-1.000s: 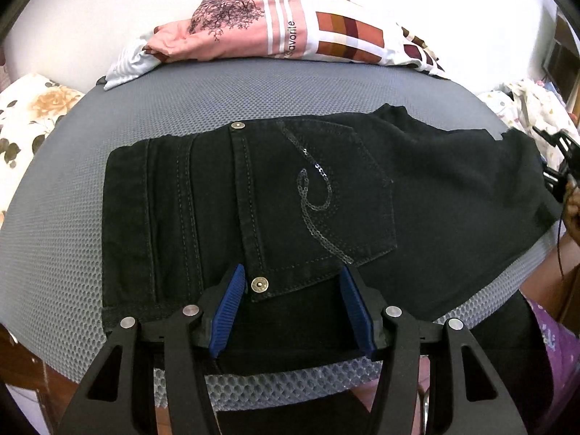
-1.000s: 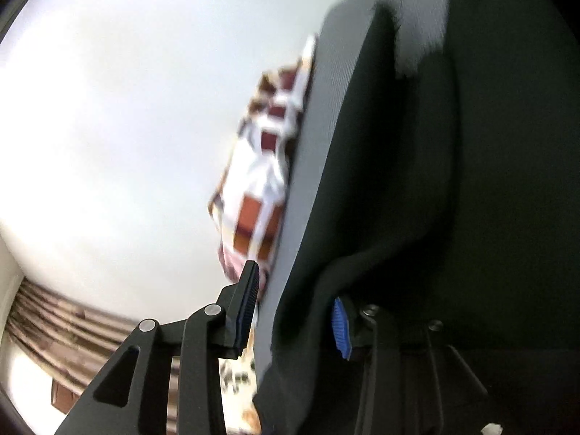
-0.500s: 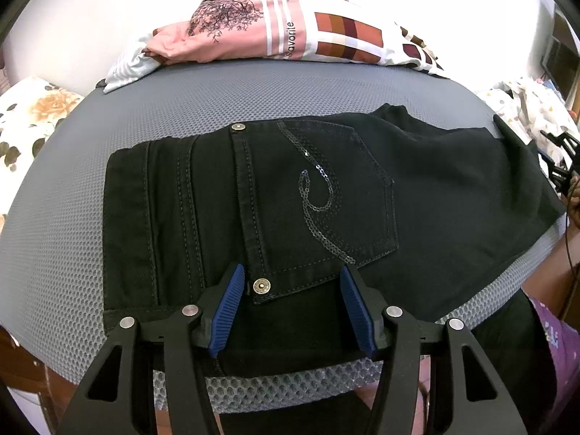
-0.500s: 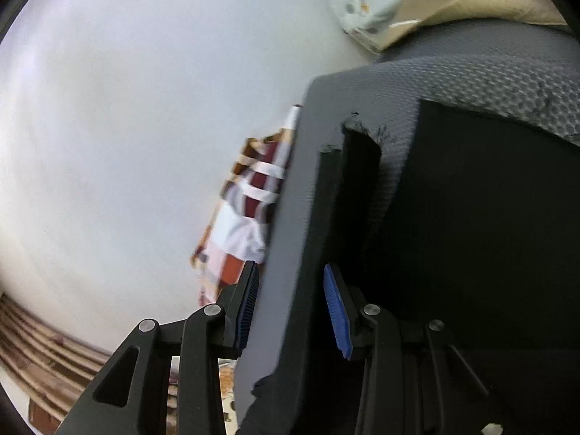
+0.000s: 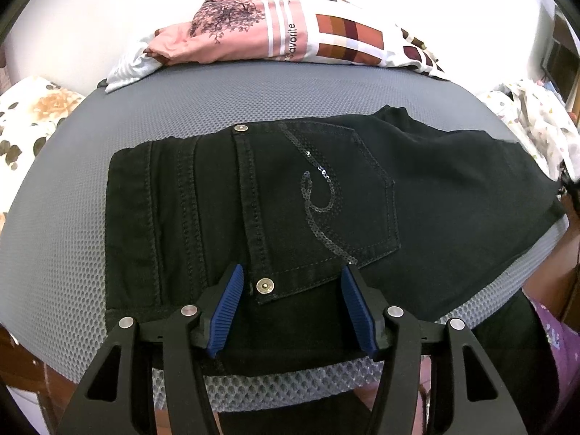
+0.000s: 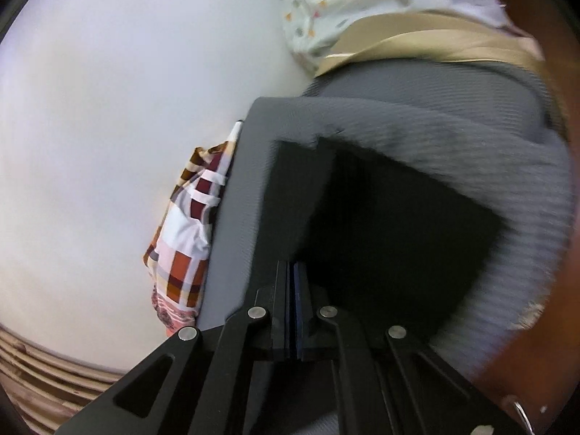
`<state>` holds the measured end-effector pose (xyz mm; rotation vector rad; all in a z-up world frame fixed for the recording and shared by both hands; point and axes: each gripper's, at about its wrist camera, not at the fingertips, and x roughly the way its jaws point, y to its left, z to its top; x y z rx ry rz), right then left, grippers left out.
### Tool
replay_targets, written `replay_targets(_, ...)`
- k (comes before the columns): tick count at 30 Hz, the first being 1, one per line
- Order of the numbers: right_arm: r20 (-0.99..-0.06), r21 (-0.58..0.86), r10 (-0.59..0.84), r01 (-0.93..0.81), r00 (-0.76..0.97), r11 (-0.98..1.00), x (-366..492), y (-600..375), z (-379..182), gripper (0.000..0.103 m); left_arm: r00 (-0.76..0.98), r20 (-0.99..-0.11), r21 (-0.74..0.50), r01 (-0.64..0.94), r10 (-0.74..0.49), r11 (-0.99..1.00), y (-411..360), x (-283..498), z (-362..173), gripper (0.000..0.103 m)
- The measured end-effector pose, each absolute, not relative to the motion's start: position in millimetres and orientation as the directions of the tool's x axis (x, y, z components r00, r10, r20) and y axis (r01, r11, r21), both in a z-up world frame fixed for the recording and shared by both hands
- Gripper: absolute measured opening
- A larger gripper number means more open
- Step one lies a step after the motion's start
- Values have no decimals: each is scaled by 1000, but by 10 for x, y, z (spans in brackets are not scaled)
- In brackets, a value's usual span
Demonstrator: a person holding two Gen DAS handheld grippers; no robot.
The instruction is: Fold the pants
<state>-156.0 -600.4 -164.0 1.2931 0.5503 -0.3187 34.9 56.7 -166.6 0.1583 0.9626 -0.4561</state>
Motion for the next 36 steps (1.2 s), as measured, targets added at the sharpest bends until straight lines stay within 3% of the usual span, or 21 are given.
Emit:
replay_targets(5,-614,778,48,595,788,201,-1998,-6021,-1886,2,484,-823,-59,447,-297,892,557,345,-1663,57)
replay_targets(9,-568,820,29,563,822,107,-2293,-6181,-2014,2,483,-825,-54,451,-294,891,549,335,-1657,58)
replay_targets(10,-519,853,31,514,855,95,-2328,-6207,-2000,4,483,-825,-54,451,-295,891,547,336,-1658,58)
replay_targets(15,-491,870,54,485,870,92,-2294,-6294,-1961,9,486,-824,-46,455,-291,890,531,327,-1669,62)
replay_targets(18,-500,865,70,494,863,94,-2206,-6293,-1971,22,488,-824,-37,460,-288,887,513,319,-1674,64)
replay_targets(19,-520,853,72,513,851,93,-2173,-6299,-1997,35,488,-824,-37,461,-288,886,511,319,-1676,64)
replay_targets(20,-528,848,69,522,846,91,-2176,-6296,-2008,39,489,-823,-37,462,-289,886,506,315,-1677,65)
replay_targets(25,-533,844,58,526,844,109,-2036,-6293,-1994,40,494,-817,-43,463,-298,885,495,298,-1694,67)
replay_targets(30,-543,836,82,529,836,147,-1829,-6235,-2005,34,498,-813,-39,468,-300,883,477,288,-1706,69)
replay_targets(31,-569,816,81,549,819,182,-1784,-6215,-1986,14,498,-812,-41,469,-303,882,477,291,-1707,69)
replay_targets(32,-593,797,88,568,800,203,-1748,-6196,-1992,6,500,-811,-40,470,-303,882,475,291,-1709,69)
replay_targets(36,-592,798,73,572,802,191,-1863,-6204,-1977,5,495,-810,-54,470,-314,881,494,285,-1695,69)
